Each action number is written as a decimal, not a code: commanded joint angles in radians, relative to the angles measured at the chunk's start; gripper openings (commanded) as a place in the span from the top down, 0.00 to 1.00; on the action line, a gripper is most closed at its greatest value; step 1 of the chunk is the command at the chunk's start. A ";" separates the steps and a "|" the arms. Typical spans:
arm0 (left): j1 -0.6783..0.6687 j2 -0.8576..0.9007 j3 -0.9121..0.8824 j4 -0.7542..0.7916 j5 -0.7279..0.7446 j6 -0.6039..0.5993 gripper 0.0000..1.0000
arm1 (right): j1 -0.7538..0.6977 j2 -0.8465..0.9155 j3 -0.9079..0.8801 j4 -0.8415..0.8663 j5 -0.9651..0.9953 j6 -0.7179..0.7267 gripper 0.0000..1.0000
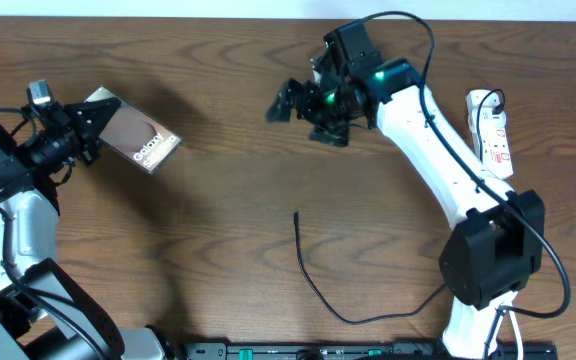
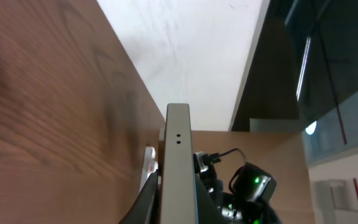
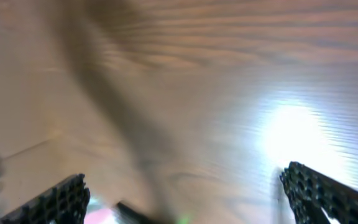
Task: Plug charger to phone and switch on socket
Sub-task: 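Release the phone from the right gripper and swing the left gripper left, then move the right gripper over the black cable's USB-C plug and lower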
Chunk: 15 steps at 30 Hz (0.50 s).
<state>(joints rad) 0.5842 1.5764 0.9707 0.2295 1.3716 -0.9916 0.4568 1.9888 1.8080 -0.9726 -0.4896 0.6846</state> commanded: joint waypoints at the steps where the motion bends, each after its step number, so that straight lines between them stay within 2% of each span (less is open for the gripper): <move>1: -0.001 -0.001 -0.005 0.004 0.074 0.051 0.93 | 0.041 0.009 0.008 -0.089 0.171 -0.127 0.01; 8: -0.001 -0.001 -0.005 0.004 0.140 0.101 0.93 | 0.142 0.079 -0.005 -0.172 0.211 -0.116 0.01; 15: -0.001 -0.001 -0.005 0.004 0.170 0.113 0.92 | 0.202 0.179 -0.006 -0.240 0.263 -0.003 0.01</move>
<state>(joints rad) 0.5842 1.5768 0.9707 0.2287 1.4841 -0.8989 0.6483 2.1330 1.8042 -1.1946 -0.2680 0.6224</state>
